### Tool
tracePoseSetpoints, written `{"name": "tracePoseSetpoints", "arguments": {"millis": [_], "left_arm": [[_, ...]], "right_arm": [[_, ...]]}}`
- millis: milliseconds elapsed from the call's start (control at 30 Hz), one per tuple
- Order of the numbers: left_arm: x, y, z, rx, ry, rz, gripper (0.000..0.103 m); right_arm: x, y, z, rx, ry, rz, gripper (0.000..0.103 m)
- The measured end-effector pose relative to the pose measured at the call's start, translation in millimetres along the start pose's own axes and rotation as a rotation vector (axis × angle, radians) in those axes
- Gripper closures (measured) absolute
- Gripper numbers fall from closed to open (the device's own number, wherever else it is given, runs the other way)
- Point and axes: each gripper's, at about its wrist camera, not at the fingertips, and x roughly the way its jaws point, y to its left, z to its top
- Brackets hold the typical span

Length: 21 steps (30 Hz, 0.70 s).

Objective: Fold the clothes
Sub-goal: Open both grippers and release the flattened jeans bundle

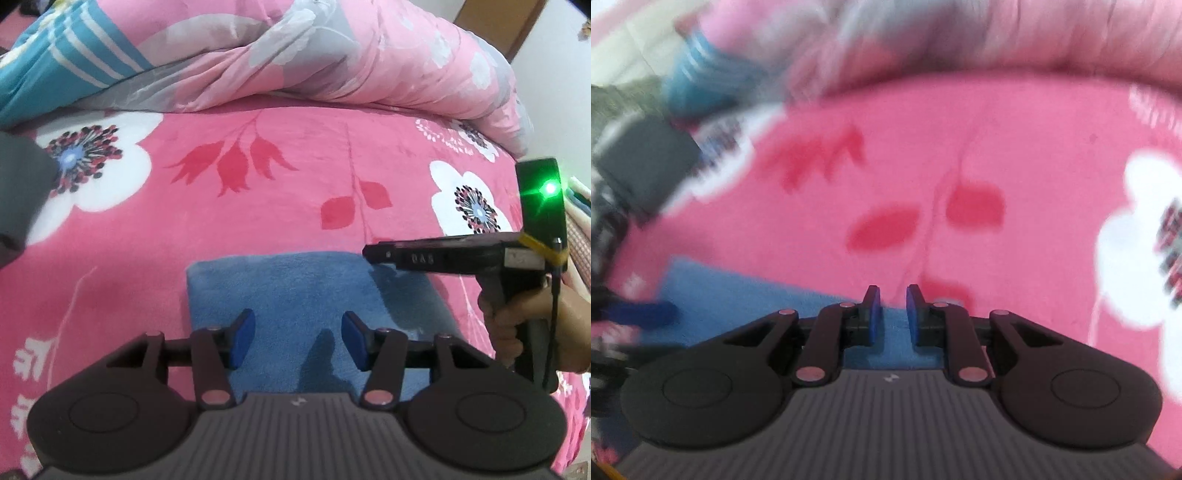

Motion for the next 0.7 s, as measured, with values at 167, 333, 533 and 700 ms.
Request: {"name": "tracePoseSetpoints", "arguments": {"millis": [167,333,533,700], "left_arm": [[-33.1,-2.5,-14.6,-0.038,-0.028,-0.037,0.05],[-50.7,-14.2,-50.0,-0.017,0.003,-0.028,0.05],[-47.0,-13.2,-76.9,-0.04,0.009,0.017,0.05],[-49.1,-12.2,-79.0,-0.021,-0.009,0.024,0.051]], "right_arm": [[-43.3,30.8,8.8,-0.032,-0.11,0.089,0.087],[-47.2,77.4,-4.8,-0.173,-0.073,0.337,0.087],[-2.5,104.4,-24.0,-0.266,0.057,0.345,0.086],[-48.7,93.5,-21.3,-0.264,0.024,0.281,0.085]]}}
